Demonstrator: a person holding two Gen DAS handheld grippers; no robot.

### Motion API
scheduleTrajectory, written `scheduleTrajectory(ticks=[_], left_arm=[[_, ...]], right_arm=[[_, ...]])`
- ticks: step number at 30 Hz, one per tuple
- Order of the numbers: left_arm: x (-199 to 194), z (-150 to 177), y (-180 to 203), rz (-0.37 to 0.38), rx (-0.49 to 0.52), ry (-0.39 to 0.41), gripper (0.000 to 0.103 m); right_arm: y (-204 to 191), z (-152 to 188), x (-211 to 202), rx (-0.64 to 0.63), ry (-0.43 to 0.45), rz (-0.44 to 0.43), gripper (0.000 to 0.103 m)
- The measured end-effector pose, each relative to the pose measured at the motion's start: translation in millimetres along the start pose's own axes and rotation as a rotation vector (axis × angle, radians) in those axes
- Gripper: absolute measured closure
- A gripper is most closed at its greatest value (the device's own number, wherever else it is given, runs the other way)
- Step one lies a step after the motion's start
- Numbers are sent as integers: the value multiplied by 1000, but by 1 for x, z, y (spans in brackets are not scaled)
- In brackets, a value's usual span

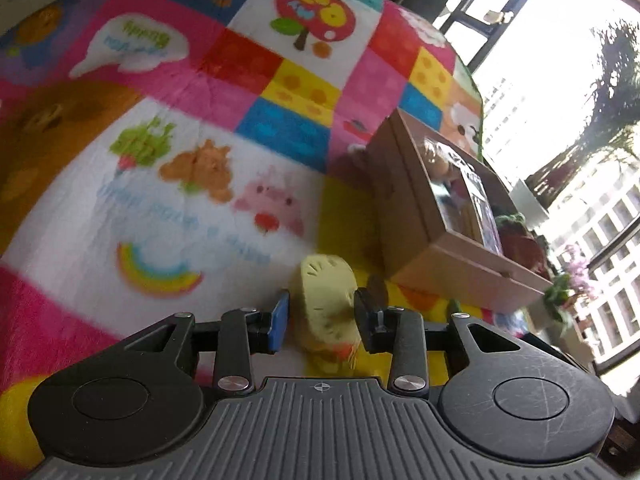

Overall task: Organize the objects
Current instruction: 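Move the left gripper to the yellow-green square toy and grasp it, then grasp the teal crank handle with the right gripper while the left holds the square toy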

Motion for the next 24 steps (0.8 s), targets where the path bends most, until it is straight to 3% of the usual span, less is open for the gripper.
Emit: scheduleTrajectory(ticks=[4,10,13,24], left_arm=[[14,4,28,-32,169,17,60],[24,26,62,-143,464,54,55],[30,31,60,-144,478,12,53],[29,30,54,-125,434,3,53]], right_arm=[[1,0,-1,2,9,-5,12],[1,0,-3,3,24,-8,6],[0,1,-4,2,30,-9,5],[0,0,-3,1,24,-8,3]])
Point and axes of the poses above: each gripper's, at about its wrist camera, not at the fingertips, and x roughly the way its jaws point, y to its right, z to its underside, the point moved 1 cm from there along x, roughly the way its jaws point, and after that the axes turned 12 degrees about -x, right-handed, at the moved point
